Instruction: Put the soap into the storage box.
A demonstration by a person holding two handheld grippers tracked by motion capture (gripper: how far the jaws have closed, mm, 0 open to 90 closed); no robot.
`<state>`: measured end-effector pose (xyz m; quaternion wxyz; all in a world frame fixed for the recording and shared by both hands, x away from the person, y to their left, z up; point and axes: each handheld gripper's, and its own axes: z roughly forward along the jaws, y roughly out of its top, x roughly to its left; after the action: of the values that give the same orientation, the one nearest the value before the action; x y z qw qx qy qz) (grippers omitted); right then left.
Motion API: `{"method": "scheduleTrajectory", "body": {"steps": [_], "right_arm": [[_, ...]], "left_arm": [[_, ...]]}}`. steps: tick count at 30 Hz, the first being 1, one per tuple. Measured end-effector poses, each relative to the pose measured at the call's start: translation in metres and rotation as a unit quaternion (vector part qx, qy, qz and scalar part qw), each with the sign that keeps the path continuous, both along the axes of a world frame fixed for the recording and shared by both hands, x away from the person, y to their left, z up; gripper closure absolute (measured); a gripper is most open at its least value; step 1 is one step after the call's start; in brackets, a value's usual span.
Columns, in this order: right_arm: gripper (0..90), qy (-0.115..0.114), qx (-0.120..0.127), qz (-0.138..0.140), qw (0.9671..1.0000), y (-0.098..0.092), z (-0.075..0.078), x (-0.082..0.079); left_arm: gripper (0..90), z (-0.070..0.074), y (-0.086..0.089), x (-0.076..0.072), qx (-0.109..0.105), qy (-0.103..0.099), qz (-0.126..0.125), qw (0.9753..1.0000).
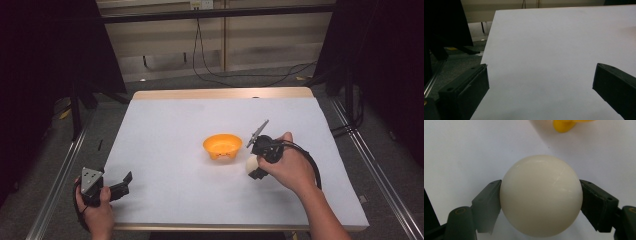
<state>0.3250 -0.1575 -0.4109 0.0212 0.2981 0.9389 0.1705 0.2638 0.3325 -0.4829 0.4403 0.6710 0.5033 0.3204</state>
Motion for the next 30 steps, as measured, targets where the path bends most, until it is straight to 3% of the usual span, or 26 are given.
{"method": "scheduleTrajectory", "body": {"steps": [14,30], "right_arm": [[23.1,-0.008,0.0,0.017,0.9998,0.019,0.025,0.024],[23.1,-0.013,0.006,0.038,0.9992,0.049,0.033,0.049]], "left_arm": [[0.3,0.0,0.0,0.0,-0.002,0.001,0.001,1.0],[0.0,0.0,0.0,0.0,-0.003,0.002,0.002,1.0]]}}
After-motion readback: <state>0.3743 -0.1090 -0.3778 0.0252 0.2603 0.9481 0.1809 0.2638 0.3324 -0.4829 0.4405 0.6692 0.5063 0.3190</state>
